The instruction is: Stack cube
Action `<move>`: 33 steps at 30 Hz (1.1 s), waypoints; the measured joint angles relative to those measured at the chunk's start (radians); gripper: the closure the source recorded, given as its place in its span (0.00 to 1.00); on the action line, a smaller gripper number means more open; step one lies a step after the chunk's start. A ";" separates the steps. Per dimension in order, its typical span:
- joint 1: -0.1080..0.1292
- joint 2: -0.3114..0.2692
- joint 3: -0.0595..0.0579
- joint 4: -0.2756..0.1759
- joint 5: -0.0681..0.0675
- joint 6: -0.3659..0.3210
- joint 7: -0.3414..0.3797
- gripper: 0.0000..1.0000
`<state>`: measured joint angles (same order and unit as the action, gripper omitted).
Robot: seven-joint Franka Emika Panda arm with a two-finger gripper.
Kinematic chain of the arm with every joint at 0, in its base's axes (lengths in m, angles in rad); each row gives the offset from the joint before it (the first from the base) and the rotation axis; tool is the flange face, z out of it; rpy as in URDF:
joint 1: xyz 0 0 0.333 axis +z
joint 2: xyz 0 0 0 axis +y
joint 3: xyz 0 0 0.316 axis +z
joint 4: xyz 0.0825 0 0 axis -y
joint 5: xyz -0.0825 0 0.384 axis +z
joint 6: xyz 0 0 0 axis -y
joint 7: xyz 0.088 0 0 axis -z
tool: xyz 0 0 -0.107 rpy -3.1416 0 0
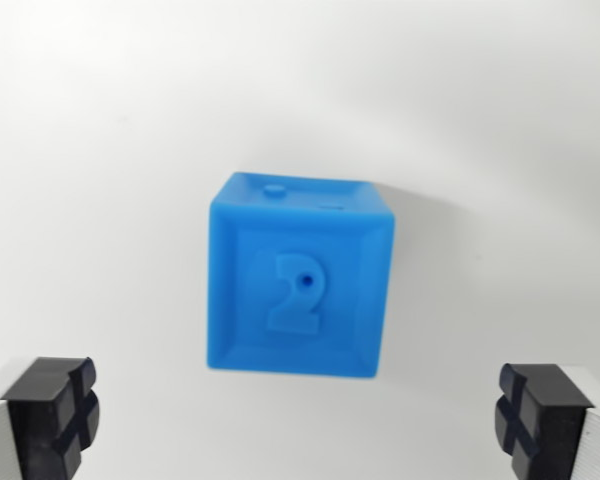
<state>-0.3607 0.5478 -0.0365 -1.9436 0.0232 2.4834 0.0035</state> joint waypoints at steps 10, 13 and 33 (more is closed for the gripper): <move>-0.003 0.077 0.003 0.013 0.003 0.065 -0.002 0.00; -0.004 0.096 0.004 0.018 0.003 0.079 -0.002 0.00; -0.007 0.176 0.008 0.044 0.004 0.133 -0.002 1.00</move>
